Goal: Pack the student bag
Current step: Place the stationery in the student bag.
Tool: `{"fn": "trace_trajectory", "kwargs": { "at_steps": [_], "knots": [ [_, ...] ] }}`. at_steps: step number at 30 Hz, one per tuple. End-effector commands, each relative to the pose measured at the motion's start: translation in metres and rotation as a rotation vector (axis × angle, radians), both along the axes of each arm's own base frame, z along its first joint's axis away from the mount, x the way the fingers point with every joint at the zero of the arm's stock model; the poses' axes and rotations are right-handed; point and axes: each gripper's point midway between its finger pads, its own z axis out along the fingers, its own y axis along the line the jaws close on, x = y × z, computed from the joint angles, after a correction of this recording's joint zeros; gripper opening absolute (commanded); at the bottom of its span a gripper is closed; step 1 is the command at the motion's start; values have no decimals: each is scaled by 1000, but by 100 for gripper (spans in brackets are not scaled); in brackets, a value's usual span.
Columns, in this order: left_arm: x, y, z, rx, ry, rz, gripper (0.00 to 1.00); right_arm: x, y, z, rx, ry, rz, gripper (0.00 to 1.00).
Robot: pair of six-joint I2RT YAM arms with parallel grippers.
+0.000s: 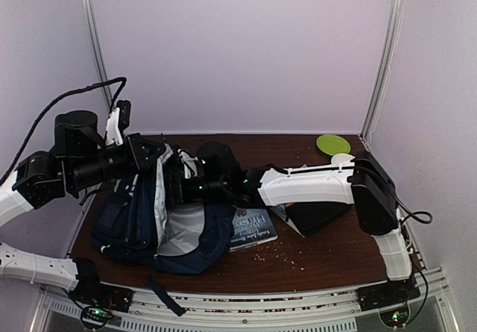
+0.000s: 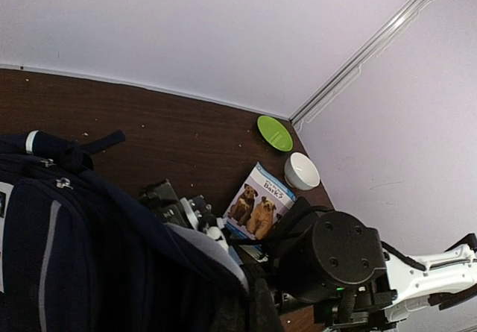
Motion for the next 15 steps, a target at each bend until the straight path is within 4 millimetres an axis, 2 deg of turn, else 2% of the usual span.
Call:
{"fn": "trace_trajectory", "kwargs": {
  "at_steps": [1, 4, 7, 12, 15],
  "knots": [
    [-9, 25, 106, -262, -237, 44, 0, -21, -35, 59, 26, -45, -5, 74],
    [-8, 37, 106, -236, -251, 85, 0, -24, -63, 78, -41, -85, -34, 76],
    [-8, 45, 105, -220, -261, 114, 0, -22, -93, 83, -142, -131, -88, 77],
    [-8, 56, 99, -207, -260, 152, 0, -9, -153, 76, -291, -202, -244, 79],
    [-7, 55, 95, -197, -257, 153, 0, -11, -180, 58, -337, -162, -306, 86]
  ]
}}
